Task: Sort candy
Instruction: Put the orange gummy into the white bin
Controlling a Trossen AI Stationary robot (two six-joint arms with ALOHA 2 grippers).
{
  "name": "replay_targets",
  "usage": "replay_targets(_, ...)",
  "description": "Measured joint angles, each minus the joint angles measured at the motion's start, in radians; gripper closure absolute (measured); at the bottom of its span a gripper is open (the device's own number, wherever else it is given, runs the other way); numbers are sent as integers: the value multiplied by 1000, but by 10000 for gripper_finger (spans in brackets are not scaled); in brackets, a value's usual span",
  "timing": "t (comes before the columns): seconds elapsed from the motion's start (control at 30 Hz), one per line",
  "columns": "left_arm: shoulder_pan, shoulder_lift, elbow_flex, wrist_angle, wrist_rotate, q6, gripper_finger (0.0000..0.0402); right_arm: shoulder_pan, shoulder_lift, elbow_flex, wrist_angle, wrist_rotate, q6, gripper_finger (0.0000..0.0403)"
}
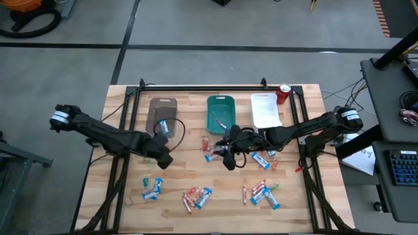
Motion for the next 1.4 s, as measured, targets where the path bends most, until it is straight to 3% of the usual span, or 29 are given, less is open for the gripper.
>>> replay_targets(0.27, 0, 133, 22, -8, -7, -20, 329, 0, 0, 0, -25, 0, -2, 214)
replay_targets(0.67, 1, 265, 22, -26, -67, -37, 252, 0, 0, 0, -20, 0, 1, 213)
replay_targets(0.83, 2, 316, 24, -26, -80, -58, 246, 0, 0, 0, -20, 0, 1, 213)
replay_targets(1.03, 1, 342, 25, -18, -80, -61, 274, 0, 0, 0, -19, 0, 2, 213)
replay_targets(1.3, -1, 299, 19, -15, -59, -57, 384, 3, 0, 0, -19, 0, -9, 213)
replay_targets(1.4, -12, 255, 18, -11, -56, -55, 394, 11, 0, 0, -20, 0, -28, 213)
